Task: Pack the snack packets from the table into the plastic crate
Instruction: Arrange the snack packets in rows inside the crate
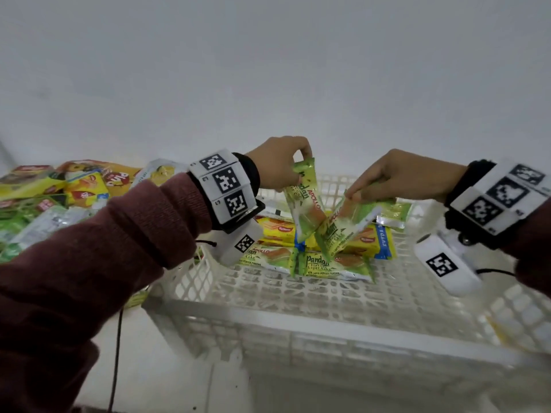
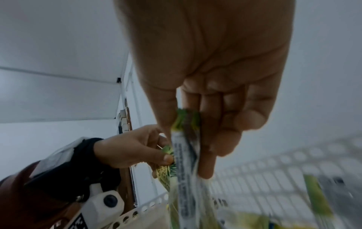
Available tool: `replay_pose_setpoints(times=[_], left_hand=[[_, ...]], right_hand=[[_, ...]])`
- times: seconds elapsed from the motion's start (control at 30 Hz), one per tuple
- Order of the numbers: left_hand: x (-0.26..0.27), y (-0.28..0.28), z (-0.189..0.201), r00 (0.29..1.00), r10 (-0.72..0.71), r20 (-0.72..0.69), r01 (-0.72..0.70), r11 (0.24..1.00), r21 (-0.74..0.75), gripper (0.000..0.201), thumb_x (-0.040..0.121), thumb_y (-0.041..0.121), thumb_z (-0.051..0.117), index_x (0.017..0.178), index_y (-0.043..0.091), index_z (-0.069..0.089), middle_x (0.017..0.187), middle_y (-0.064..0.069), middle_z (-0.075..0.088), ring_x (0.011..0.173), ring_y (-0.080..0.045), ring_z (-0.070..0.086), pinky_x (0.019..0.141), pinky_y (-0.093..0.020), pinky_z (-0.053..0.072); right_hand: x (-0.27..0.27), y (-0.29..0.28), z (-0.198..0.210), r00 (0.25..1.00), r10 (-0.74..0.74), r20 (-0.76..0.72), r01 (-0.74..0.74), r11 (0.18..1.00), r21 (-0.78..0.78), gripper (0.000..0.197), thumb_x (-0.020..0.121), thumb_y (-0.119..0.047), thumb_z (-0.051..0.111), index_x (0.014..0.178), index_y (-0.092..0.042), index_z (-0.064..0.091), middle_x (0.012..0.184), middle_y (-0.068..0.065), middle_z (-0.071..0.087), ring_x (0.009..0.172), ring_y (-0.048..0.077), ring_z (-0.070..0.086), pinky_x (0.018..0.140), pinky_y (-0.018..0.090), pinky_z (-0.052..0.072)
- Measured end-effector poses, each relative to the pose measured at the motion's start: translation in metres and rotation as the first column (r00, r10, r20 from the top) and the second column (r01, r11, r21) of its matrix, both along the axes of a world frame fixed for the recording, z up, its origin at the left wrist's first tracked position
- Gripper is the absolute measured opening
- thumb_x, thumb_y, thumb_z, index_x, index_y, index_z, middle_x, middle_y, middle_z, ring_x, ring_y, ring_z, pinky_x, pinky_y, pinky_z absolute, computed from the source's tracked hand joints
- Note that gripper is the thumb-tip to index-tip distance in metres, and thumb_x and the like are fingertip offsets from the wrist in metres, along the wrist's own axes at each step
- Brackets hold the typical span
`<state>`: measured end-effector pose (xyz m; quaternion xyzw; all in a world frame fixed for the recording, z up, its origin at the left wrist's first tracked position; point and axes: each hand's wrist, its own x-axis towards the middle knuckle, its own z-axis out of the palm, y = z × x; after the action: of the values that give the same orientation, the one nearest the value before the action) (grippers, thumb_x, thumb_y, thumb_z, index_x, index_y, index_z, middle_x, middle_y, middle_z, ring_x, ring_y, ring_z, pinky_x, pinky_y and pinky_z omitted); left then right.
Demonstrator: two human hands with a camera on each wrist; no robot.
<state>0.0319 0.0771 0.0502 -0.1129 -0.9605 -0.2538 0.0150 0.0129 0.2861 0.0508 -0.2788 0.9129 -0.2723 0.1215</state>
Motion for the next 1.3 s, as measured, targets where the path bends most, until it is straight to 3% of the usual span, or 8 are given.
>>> replay_pose_setpoints(times=[0.1,0.27,0.6,0.73,0.8,0.87,1.07,1.3], left_hand=[[0.007,-0.003,-0.005,0.979,0.006,0.201,-0.018,0.998,0.054,0.046,0.087,0.003,0.06,0.12,0.025,0.038,0.068,-0.002,0.043,0.048,-0.017,0.047,0.063,-0.034,0.055],[0.016,-0.004,-0.026,0.866,0.068,0.495,0.003,0.99,-0.141,0.048,0.089,-0.001,0.055,0.124,0.029,0.042,0.066,-0.003,0.036,0.048,-0.014,0.037,0.052,-0.028,0.054],[0.023,0.002,-0.04,0.879,0.119,0.461,0.231,0.738,-0.633,0.038,0.092,0.013,0.056,0.128,0.005,0.051,0.103,-0.01,0.051,0.058,-0.007,0.036,0.031,-0.006,0.028],[0.025,0.001,-0.048,0.838,0.128,0.53,0.333,0.649,-0.684,0.037,0.093,0.016,0.054,0.128,0.003,0.052,0.121,-0.011,0.055,0.083,-0.013,0.044,0.058,-0.015,0.039],[0.028,0.002,-0.049,0.844,0.159,0.513,0.334,0.594,-0.732,0.035,0.092,0.024,0.056,0.122,0.008,0.055,0.118,-0.005,0.053,0.09,-0.015,0.042,0.067,-0.024,0.036],[0.031,0.007,-0.05,0.881,0.143,0.452,0.309,0.549,-0.777,0.043,0.09,0.033,0.058,0.123,0.006,0.053,0.11,-0.005,0.049,0.092,-0.015,0.041,0.06,-0.023,0.035],[0.033,0.023,-0.066,0.883,-0.019,0.47,0.385,0.601,-0.7,0.059,0.087,0.022,0.063,0.139,0.011,0.038,0.14,-0.008,0.042,0.127,-0.023,0.042,0.097,-0.03,0.038],[0.034,0.023,-0.084,0.842,-0.014,0.539,0.462,0.532,-0.709,0.043,0.088,0.017,0.061,0.127,0.006,0.047,0.105,-0.01,0.052,0.094,-0.021,0.05,0.06,-0.019,0.037]], right_hand=[[0.002,0.005,-0.021,0.979,0.062,0.196,-0.05,0.997,-0.065,0.017,0.083,-0.008,0.065,0.092,-0.019,0.074,0.103,0.013,0.071,0.106,0.041,0.059,0.095,0.044,0.047],[-0.003,0.016,-0.065,0.933,-0.015,0.358,-0.022,0.995,0.099,0.023,0.081,-0.003,0.068,0.095,-0.021,0.07,0.073,0.018,0.059,0.05,0.012,0.043,0.045,0.014,0.04],[0.006,0.01,-0.091,0.972,-0.003,0.235,-0.118,0.86,0.497,0.022,0.08,-0.02,0.069,0.1,-0.026,0.063,0.059,-0.008,0.055,0.05,0.008,0.051,0.052,0.018,0.042],[0.018,0.008,-0.084,0.963,-0.019,0.268,-0.16,0.759,0.631,0.042,0.085,-0.026,0.065,0.125,-0.027,0.054,0.07,-0.006,0.063,0.038,-0.002,0.051,0.046,0.011,0.043],[0.023,0.005,-0.077,0.98,0.093,0.177,-0.194,0.654,0.731,0.051,0.087,-0.03,0.062,0.135,-0.028,0.045,0.109,-0.003,0.063,0.061,-0.016,0.058,0.057,0.005,0.044],[0.024,0.004,-0.074,0.973,0.223,0.058,-0.19,0.632,0.751,0.052,0.087,-0.033,0.061,0.136,-0.028,0.045,0.13,-0.005,0.055,0.105,0.003,0.058,0.081,0.017,0.042],[0.02,-0.005,-0.086,0.931,0.363,0.046,-0.325,0.765,0.556,0.045,0.081,-0.025,0.068,0.124,-0.028,0.056,0.108,0.0,0.059,0.089,0.013,0.051,0.071,0.021,0.038],[0.032,-0.016,-0.114,0.891,0.452,0.055,-0.364,0.635,0.681,0.062,0.083,-0.028,0.065,0.137,-0.029,0.036,0.124,0.006,0.055,0.115,0.023,0.049,0.086,0.028,0.041]])
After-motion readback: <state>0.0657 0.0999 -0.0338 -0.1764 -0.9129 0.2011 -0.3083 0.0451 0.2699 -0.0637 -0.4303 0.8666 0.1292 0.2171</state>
